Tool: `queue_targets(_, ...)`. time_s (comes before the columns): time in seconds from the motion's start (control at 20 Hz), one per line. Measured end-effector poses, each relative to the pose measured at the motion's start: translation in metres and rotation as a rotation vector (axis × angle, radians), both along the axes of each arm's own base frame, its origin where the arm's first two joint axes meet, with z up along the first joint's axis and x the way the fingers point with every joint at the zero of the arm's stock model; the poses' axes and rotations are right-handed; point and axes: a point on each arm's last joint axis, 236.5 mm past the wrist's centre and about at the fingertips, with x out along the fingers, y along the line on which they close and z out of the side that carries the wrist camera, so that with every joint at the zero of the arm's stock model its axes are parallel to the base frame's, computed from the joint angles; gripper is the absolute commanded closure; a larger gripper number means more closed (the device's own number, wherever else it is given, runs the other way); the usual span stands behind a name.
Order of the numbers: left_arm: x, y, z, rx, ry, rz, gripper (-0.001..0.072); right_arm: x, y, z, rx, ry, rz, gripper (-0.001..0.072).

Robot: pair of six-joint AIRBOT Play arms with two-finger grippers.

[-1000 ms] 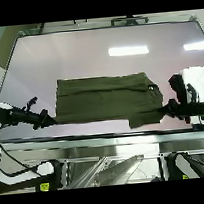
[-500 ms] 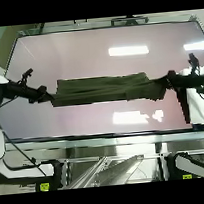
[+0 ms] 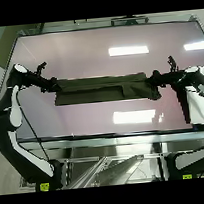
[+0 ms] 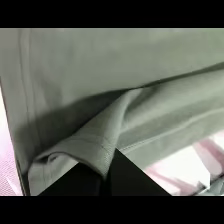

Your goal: Fold the shirts.

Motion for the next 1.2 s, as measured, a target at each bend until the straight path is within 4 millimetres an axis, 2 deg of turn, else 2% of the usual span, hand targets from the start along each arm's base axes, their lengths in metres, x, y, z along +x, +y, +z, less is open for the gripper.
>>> queue_targets(0.05,0.002,-0.001,-0.003,-0.006,0.012,-0.015,0.0482,0.001,0.0,-0.003,-0.002,-0.003,0.012,0.0422)
queue_targets(0.1,0.004,-0.002,-0.003,-0.01,0.018,-0.03,0.0373,0.001,0.001,0.0,0.002,-0.012,0.032,0.0393)
queue_targets(0.15,0.006,-0.002,0.0,-0.014,0.019,-0.045,0.0373,0.002,0.002,0.006,0.009,-0.026,0.058,0.0347)
queue_targets(0.2,0.01,-0.002,0.006,-0.015,0.008,-0.059,0.0373,0.003,0.002,0.016,0.02,-0.044,0.083,0.0189)
queue_targets(0.25,0.015,-0.001,0.015,-0.014,-0.005,-0.066,0.0373,0.005,0.0,0.03,0.027,-0.07,0.109,0.0076)
queue_targets(0.3,0.02,0.0,0.024,-0.011,-0.027,-0.067,0.0372,0.007,-0.004,0.044,0.026,-0.092,0.13,0.0027)
queue_targets(0.35,0.025,0.001,0.034,-0.004,-0.052,-0.066,0.0373,0.008,-0.012,0.055,0.008,-0.113,0.146,0.0012)
queue_targets(0.4,0.029,0.001,0.043,0.002,-0.075,-0.061,0.0373,0.007,-0.023,0.061,-0.019,-0.116,0.151,0.0012)
queue_targets(0.5,0.036,0.004,0.059,0.016,-0.128,-0.041,0.0373,0.001,-0.048,0.058,-0.085,-0.082,0.147,0.001)
queue_targets(0.6,0.044,0.01,0.07,0.034,-0.179,-0.001,0.0374,-0.01,-0.066,0.045,-0.124,-0.02,0.136,0.001)
queue_targets(0.7,0.051,0.018,0.082,0.046,-0.219,0.047,0.0374,-0.02,-0.071,0.027,-0.131,0.044,0.136,0.001)
queue_targets(0.95,0.057,0.029,0.109,0.061,-0.28,0.104,0.0376,-0.035,-0.059,-0.013,-0.098,0.158,0.163,0.001)
queue_targets(1.1,0.057,0.023,0.123,0.056,-0.308,0.103,0.0377,-0.035,-0.035,-0.021,-0.009,0.187,0.178,0.0012)
queue_targets(1.15,0.057,0.017,0.127,0.045,-0.316,0.097,0.0377,-0.035,-0.028,-0.023,0.012,0.189,0.187,0.0109)
queue_targets(1.2,0.057,0.008,0.131,0.029,-0.323,0.087,0.0378,-0.034,-0.022,-0.026,0.025,0.187,0.195,0.0425)
